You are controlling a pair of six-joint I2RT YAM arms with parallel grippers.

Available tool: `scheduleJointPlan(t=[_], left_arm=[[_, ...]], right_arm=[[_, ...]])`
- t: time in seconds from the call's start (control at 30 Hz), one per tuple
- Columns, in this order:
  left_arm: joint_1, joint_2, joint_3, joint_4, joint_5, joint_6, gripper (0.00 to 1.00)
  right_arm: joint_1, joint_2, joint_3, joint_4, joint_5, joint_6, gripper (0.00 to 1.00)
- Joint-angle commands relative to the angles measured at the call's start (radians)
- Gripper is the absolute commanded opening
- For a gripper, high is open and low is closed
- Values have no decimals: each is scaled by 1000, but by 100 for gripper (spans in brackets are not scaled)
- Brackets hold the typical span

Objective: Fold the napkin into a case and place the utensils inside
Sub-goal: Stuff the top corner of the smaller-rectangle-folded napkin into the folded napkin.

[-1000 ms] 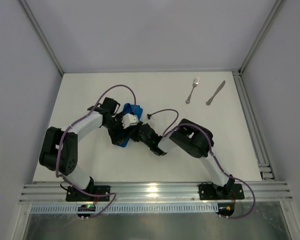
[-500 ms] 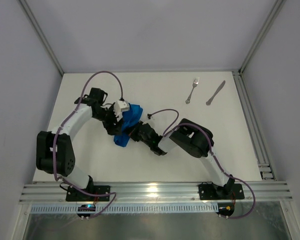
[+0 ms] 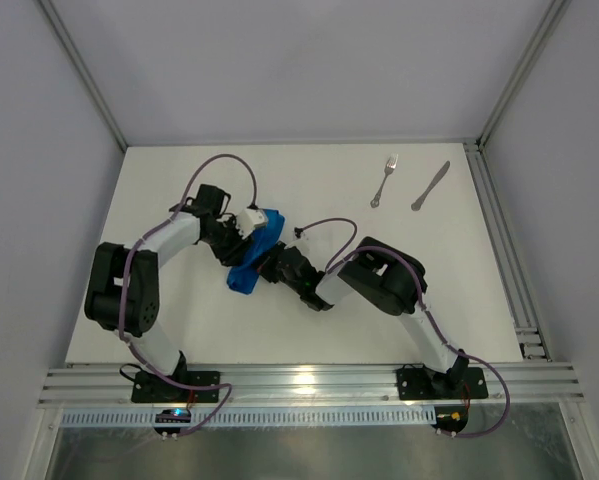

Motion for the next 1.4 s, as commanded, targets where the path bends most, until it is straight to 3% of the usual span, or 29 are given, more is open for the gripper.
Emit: scheduleJointPlan(t=[0.0, 0.33, 0.6, 0.93, 1.07, 1.23, 1.37], left_arm=[[-39, -6, -28, 88, -38, 0, 45], [-105, -18, -71, 83, -79, 38, 43], [-131, 69, -46, 88, -124, 38, 43], [-159, 103, -71, 105, -156, 43, 44], [-162, 84, -84, 100, -154, 61, 46], [-180, 11, -156, 128, -154, 144, 49], [-200, -8, -192, 132, -190, 215, 50]], right_arm=[[-11, 36, 6, -57, 27, -21, 6], [-11, 20, 8, -73, 27, -38, 6], [15, -151, -41, -287, 87, -122, 6], [14, -272, -213, -242, 27, -66, 10], [-9, -361, -297, -222, 27, -99, 19], [-147, -449, -307, -192, -181, -245, 36], [-219, -470, -126, -438, -200, -545, 44]])
